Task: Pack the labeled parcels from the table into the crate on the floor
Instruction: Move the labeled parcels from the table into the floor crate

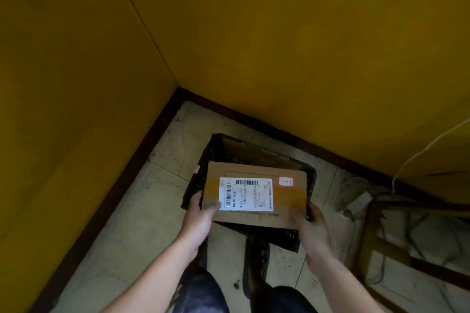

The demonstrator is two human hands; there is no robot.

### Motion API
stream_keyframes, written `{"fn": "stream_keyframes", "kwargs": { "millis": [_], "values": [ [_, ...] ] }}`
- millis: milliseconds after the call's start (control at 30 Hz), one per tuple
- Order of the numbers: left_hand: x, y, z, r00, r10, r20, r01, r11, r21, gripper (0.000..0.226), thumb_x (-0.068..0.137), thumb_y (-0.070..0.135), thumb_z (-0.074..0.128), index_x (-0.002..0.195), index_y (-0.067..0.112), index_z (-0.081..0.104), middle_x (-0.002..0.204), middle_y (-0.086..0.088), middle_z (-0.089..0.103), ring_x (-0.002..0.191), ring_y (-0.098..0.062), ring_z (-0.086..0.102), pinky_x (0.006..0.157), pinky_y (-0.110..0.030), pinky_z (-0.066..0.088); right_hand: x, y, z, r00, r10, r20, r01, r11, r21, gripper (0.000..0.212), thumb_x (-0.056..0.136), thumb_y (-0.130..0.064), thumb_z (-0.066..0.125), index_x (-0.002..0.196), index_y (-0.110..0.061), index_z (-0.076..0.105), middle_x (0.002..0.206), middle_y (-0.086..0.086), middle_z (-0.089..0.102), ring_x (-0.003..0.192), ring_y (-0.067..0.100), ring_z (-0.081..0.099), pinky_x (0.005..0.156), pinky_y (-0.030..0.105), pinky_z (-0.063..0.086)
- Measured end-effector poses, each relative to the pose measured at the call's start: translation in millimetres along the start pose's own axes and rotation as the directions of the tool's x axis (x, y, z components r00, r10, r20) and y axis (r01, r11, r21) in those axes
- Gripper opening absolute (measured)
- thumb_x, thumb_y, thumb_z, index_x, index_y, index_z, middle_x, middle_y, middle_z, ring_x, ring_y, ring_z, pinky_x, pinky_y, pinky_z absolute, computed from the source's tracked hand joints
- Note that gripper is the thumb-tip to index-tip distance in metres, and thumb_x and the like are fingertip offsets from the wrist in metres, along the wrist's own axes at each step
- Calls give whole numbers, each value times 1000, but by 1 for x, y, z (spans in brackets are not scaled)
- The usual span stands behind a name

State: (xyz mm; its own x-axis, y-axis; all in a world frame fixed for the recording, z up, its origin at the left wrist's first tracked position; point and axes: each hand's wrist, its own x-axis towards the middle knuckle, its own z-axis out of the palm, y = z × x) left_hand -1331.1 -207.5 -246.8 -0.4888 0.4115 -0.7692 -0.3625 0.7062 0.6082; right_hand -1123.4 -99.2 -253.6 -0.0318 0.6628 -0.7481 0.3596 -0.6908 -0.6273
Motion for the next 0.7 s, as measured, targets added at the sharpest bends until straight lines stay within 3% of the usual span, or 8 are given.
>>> {"fn": "stream_keyframes", "kwargs": {
  "millis": [100,233,367,433,533,567,633,700],
  "values": [
    [48,-6,-5,997,-46,59,48,998,-40,60,90,34,68,142,37,39,128,8,59,116,-15,55,98,-37,44,31,5,35,998,66,-17,-65,997,34,27,96,-31,56,121,-40,59,120,-4,66,107,17,60,86,36,49],
    [125,-22,-8,974,-143,177,167,977,-133,45,90,32,66,131,43,51,124,5,65,116,-17,57,86,-36,51,81,39,81,989,139,-54,-134,987,94,27,96,-25,58,120,-37,62,125,0,63,116,25,57,102,51,47],
    [212,-54,3,954,-250,168,278,945,-172,40,96,17,55,131,36,50,129,-1,61,119,-20,54,94,-43,49,146,90,117,977,166,-134,-152,982,113,37,94,-17,61,129,-28,61,124,4,64,113,30,59,98,54,49],
    [249,-73,9,955,-275,114,292,939,-183,54,93,12,60,141,28,42,132,-5,58,119,-23,55,95,-41,50,180,114,134,970,182,-158,-167,981,103,33,95,-17,59,125,-30,62,122,3,65,112,31,60,97,53,50],
    [300,-103,23,958,-262,117,283,931,-231,64,85,6,65,142,24,40,126,-6,62,110,-18,61,81,-29,52,234,147,153,966,167,-199,-148,983,107,25,96,-17,58,103,-40,62,109,-7,67,103,21,63,85,41,54],
    [314,-111,28,959,-259,118,282,925,-255,66,84,4,64,141,25,40,126,-5,62,110,-18,62,85,-29,51,252,155,159,962,166,-215,-145,983,111,24,96,-16,58,101,-39,61,108,-7,66,100,20,63,84,40,54],
    [346,-127,36,962,-251,106,272,914,-303,66,85,1,60,143,27,40,128,-5,63,117,-21,60,100,-35,48,287,170,169,955,175,-239,-148,981,127,26,95,-15,59,115,-31,60,115,-1,62,103,23,62,92,46,53],
    [374,-139,44,962,-251,107,272,911,-310,59,87,0,55,141,24,45,127,-4,65,119,-21,60,105,-37,46,319,181,178,949,197,-245,-165,976,144,41,95,-15,60,135,-20,52,122,3,59,111,26,59,98,49,49]
  ]
}}
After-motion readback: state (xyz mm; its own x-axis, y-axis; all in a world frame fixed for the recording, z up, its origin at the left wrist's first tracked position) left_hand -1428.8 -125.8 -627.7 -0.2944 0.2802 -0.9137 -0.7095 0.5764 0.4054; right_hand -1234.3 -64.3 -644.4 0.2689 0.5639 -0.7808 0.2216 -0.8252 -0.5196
